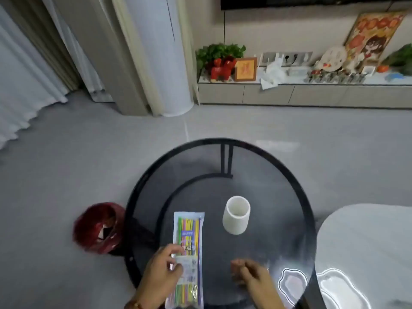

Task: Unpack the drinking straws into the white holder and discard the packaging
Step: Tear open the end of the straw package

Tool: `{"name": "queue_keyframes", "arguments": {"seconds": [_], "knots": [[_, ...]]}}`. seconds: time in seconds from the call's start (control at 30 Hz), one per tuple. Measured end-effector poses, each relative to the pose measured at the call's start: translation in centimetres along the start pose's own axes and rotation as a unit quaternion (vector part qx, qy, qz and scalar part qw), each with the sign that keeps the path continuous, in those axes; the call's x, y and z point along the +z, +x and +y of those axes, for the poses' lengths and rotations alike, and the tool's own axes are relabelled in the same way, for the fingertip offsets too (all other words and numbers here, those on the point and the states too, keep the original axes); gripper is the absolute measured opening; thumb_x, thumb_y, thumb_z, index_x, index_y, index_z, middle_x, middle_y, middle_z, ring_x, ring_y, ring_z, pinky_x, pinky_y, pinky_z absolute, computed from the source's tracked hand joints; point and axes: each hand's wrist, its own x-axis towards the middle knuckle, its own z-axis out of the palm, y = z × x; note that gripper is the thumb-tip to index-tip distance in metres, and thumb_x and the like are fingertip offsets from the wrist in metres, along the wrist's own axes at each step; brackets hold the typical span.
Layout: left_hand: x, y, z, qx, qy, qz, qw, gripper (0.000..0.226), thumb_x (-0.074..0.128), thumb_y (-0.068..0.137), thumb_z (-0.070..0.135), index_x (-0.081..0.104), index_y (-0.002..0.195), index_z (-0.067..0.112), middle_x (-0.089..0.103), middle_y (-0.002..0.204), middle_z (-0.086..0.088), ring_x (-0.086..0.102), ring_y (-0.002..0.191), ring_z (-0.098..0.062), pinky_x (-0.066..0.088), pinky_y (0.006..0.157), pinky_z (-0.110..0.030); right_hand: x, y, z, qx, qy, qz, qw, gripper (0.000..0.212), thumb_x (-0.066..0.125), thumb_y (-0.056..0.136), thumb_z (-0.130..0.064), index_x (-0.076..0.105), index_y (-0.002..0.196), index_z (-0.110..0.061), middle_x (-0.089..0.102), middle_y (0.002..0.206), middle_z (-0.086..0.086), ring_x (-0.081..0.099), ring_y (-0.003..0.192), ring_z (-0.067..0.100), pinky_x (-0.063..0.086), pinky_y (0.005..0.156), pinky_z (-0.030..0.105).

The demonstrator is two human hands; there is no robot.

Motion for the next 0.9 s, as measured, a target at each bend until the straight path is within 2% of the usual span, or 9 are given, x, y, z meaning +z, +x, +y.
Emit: {"name": "queue_keyframes", "arguments": {"seconds": [0.03,0.1,0.17,0.23,0.33,0.43,0.53,0.67,0.9], "knots": [[1.5,0.8,-1.1,0.007,0.005,-0.014,1.0,0.041,0.069,0.078,0.004,0.065,0.096,0.041,0.064,0.109,0.013,0.064,0.089,-0.004,0.055,0.078,-0.021,0.9,1.4,1.9,-0.009,-0.006,-0.008,1.0,0.025,0.065,0.097,-0.003,0.079,0.086,-0.02,0.082,0.083,0.004,0.073,0.08,0.016,0.058,0.08,0.036],[4.1,2.1,-3.0,0.009,0.022,-0.03,0.999,0.037,0.069,0.082,0.012,0.06,0.104,0.04,0.057,0.117,0.017,0.058,0.105,-0.005,0.053,0.089,-0.027,2.2,3.0,4.7,-0.024,-0.011,-0.036,0.999,0.025,0.063,0.099,-0.004,0.077,0.097,-0.025,0.082,0.094,-0.011,0.072,0.089,0.003,0.057,0.079,0.02],[7.5,4.1,-6.1,0.014,0.082,-0.006,0.997,0.039,0.072,0.082,0.023,0.056,0.114,0.039,0.049,0.123,0.016,0.047,0.118,-0.01,0.045,0.099,-0.029,3.7,5.0,8.2,-0.05,0.001,-0.042,0.998,0.032,0.061,0.1,-0.002,0.074,0.108,-0.031,0.076,0.104,-0.029,0.068,0.099,-0.012,0.05,0.079,0.006],[10.1,5.7,-8.5,0.027,0.15,0.036,0.988,0.051,0.072,0.08,0.04,0.051,0.126,0.034,0.041,0.133,0.009,0.034,0.126,-0.014,0.04,0.105,-0.034,4.5,6.6,10.9,-0.097,0.012,-0.026,0.995,0.035,0.061,0.101,-0.004,0.071,0.117,-0.033,0.073,0.113,-0.031,0.065,0.11,-0.012,0.046,0.082,0.001],[13.5,8.1,-11.6,0.036,0.216,0.101,0.97,0.077,0.064,0.077,0.061,0.033,0.141,0.032,0.026,0.148,0.001,0.027,0.135,-0.021,0.038,0.108,-0.044,5.1,9.1,14.3,-0.172,0.015,0.011,0.985,0.038,0.061,0.1,-0.002,0.068,0.125,-0.03,0.071,0.126,-0.016,0.064,0.117,-0.004,0.047,0.087,0.004],[15.9,9.0,-13.8,0.047,0.234,0.138,0.961,0.092,0.067,0.075,0.061,0.02,0.148,0.03,0.024,0.154,-0.006,0.03,0.138,-0.027,0.036,0.11,-0.051,5.7,10.0,17.2,-0.265,-0.009,0.091,0.96,0.037,0.061,0.098,0.005,0.069,0.117,-0.026,0.073,0.12,0.0,0.07,0.109,0.006,0.053,0.09,0.016],[17.0,9.3,-15.5,0.097,0.246,0.186,0.946,0.091,0.069,0.073,0.056,0.024,0.147,0.028,0.033,0.152,-0.006,0.036,0.134,-0.029,0.037,0.105,-0.052,6.6,10.6,18.7,-0.379,-0.127,0.106,0.91,0.038,0.061,0.083,0.003,0.07,0.113,-0.019,0.067,0.119,-0.005,0.068,0.101,0.006,0.05,0.09,0.012],[17.3,9.2,-16.1,0.153,0.266,0.21,0.928,0.087,0.068,0.072,0.055,0.031,0.145,0.025,0.04,0.146,-0.005,0.042,0.127,-0.028,0.041,0.098,-0.051,6.4,10.6,18.8,-0.4,-0.169,0.082,0.897,0.038,0.06,0.078,-0.01,0.069,0.111,-0.026,0.063,0.124,-0.014,0.065,0.102,0.002,0.044,0.088,0.004],[17.1,8.7,-16.5,0.184,0.254,0.188,0.931,0.09,0.068,0.074,0.046,0.023,0.149,0.025,0.037,0.148,0.0,0.036,0.126,-0.028,0.038,0.101,-0.048,5.9,9.8,19.1,-0.421,-0.181,0.076,0.886,0.046,0.06,0.083,-0.011,0.057,0.126,-0.029,0.057,0.128,-0.012,0.061,0.114,-0.001,0.049,0.094,0.013]]}}
